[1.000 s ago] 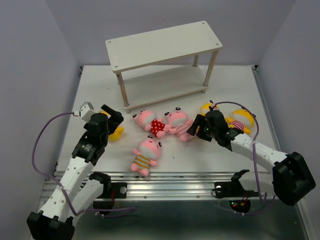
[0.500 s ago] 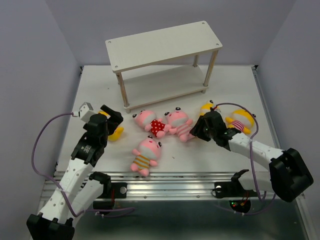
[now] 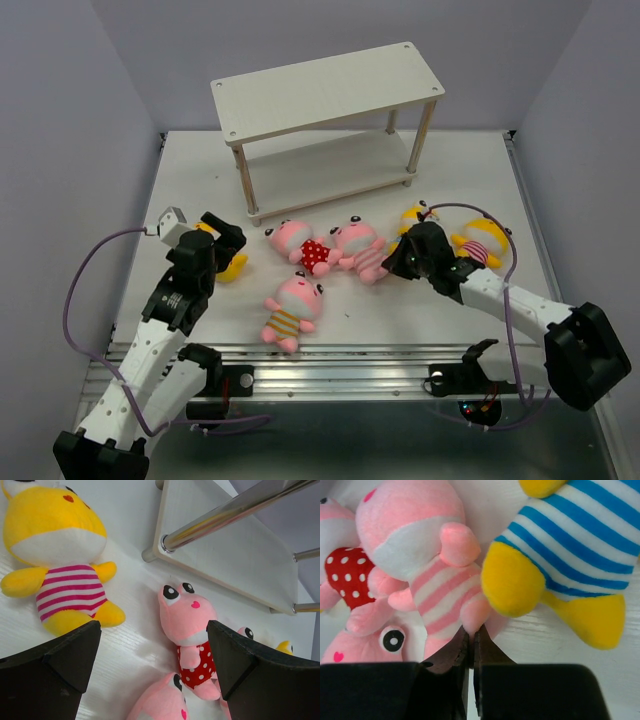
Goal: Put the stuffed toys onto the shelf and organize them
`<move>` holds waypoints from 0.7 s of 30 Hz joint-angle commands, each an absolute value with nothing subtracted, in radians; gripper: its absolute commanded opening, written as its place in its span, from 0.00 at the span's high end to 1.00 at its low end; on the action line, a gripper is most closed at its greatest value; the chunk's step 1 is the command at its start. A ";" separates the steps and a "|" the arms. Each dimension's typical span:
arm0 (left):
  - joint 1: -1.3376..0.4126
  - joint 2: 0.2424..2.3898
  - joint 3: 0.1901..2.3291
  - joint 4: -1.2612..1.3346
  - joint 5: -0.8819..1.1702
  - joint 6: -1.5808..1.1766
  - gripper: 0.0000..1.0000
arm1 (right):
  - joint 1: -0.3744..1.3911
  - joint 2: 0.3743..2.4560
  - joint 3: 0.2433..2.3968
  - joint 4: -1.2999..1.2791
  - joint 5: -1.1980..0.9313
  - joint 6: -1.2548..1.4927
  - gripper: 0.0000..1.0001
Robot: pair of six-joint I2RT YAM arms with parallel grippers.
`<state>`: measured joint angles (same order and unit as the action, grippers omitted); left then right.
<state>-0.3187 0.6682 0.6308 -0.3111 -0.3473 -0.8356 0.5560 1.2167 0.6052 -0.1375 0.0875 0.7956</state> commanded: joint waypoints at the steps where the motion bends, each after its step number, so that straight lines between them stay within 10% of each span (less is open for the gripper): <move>1: -0.316 0.658 0.621 -0.291 -0.357 -0.822 0.01 | 0.571 1.140 0.640 -0.023 0.035 0.686 0.99; 21: -0.316 0.692 0.612 -0.256 -0.325 -0.815 0.01 | 0.571 1.181 0.864 0.097 0.176 0.566 0.99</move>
<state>-0.3187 0.6903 0.6285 -0.3012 -0.3206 -0.8345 0.5644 1.1507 0.7883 0.0143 0.1181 0.5968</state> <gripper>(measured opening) 0.986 0.057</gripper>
